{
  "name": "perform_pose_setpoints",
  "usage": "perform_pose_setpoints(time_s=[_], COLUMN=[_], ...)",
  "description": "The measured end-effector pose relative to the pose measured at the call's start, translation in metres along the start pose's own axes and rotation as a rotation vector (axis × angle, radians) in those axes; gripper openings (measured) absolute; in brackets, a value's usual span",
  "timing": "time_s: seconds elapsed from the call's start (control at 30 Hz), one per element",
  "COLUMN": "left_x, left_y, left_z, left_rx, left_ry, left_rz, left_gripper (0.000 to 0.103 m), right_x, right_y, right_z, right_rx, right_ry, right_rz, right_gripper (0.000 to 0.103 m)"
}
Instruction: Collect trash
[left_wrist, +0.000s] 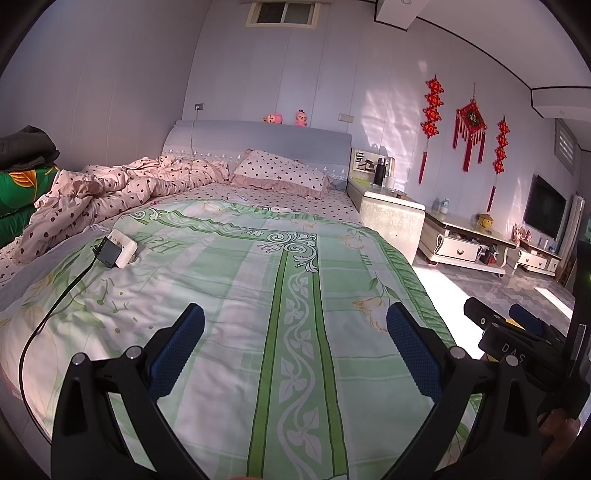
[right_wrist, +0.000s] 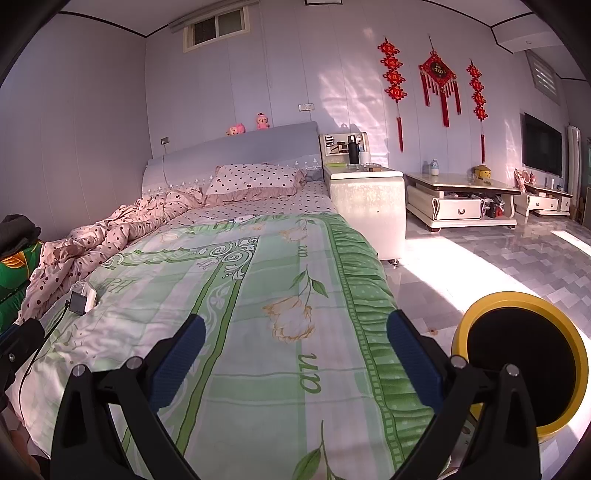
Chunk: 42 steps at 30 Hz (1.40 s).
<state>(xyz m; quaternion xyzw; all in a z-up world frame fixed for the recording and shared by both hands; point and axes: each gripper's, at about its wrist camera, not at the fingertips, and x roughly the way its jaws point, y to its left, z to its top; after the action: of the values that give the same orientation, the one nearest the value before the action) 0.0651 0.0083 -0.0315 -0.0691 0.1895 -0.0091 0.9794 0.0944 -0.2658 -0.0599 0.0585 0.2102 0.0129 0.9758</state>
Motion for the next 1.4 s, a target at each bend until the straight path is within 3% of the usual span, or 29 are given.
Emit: perform_pose_setpoints(time_s=[1.4], left_x=[-0.0008], left_y=[-0.0091], left_z=[-0.0078], left_rx=[0.001], left_ry=[0.006], left_rz=[-0.009], left_gripper=[0.095], right_x=[0.0016], right_y=[-0.0009], right_z=[-0.0037], right_rx=[0.010], right_ry=[0.015], right_rz=[0.003], right_gripper=[0.095])
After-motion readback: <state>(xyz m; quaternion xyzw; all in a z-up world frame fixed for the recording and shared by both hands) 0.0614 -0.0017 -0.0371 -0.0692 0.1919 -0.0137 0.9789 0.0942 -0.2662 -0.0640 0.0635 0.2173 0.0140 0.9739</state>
